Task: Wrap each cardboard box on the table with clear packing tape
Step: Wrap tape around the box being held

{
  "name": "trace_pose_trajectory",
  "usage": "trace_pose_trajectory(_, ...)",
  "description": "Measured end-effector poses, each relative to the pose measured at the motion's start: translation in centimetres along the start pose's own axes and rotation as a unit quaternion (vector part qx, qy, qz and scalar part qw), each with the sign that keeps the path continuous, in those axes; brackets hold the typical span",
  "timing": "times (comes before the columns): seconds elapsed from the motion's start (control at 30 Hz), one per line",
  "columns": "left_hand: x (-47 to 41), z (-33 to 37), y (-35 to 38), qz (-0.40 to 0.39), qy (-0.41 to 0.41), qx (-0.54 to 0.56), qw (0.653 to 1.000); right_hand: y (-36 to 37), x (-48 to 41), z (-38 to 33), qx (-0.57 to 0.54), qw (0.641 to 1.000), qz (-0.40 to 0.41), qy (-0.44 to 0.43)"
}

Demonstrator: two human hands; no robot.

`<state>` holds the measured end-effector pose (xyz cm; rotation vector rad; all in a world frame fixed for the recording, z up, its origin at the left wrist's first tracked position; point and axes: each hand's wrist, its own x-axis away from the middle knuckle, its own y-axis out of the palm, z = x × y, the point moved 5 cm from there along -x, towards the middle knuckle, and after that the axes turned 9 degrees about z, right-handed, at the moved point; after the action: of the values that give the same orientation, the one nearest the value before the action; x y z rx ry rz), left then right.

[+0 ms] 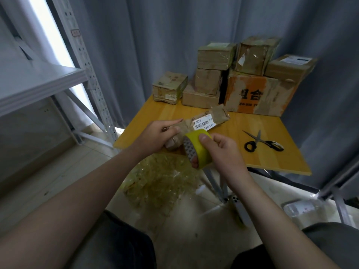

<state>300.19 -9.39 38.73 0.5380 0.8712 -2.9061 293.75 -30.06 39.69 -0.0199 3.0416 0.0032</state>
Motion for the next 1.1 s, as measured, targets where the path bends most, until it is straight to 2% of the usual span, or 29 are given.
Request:
trace_pose_trajectory(0.13,-0.5,-0.4,-0.4,0.006,-0.082,0.049,0.995,0.5,-0.3,-0.4,-0.021,0.999,0.006,-0.040)
trace_pose_trajectory(0.23,-0.4,-0.2,-0.4,-0.036,-0.164,0.104,0.980,0.7,-1.0,-0.6,-0.021,0.998,0.019,-0.055)
trace_pose_trajectory(0.33,-0.2,-0.6,-0.9,-0.105,-0.176,0.103,0.973,0.6,-1.7,-0.7,-0.023,0.997,0.024,-0.067)
trace_pose_trajectory(0.4,0.1,-0.7,-0.9,-0.160,-0.160,0.050,0.973,0.5,-2.0,-0.8,-0.027,0.997,0.028,-0.067)
trace_pose_trajectory(0.43,0.2,-0.8,-0.8,-0.161,-0.138,0.008,0.977,0.5,-2.0,-0.8,-0.029,0.997,0.028,-0.063)
trace_pose_trajectory(0.5,0.0,-0.9,-0.9,-0.080,-0.077,-0.067,0.992,0.6,-2.1,-0.8,-0.025,0.998,0.023,-0.056)
trace_pose_trajectory(0.6,0.0,-0.8,-1.1,0.036,0.001,-0.103,0.994,0.8,-2.3,-1.0,-0.003,0.998,0.021,-0.056)
trace_pose_trajectory(0.73,-0.1,-1.4,-1.6,0.091,-0.021,-0.099,0.991,1.4,-2.3,-1.2,0.072,0.995,0.019,-0.059)
trace_pose_trajectory(0.9,0.0,-1.9,-1.5,0.067,-0.022,-0.053,0.996,0.9,-1.4,1.0,0.091,0.995,0.020,0.029)
trace_pose_trajectory(1.1,-0.7,-2.6,-0.9,-0.001,0.031,-0.134,0.990,0.8,-1.6,1.7,0.094,0.994,0.018,0.060)
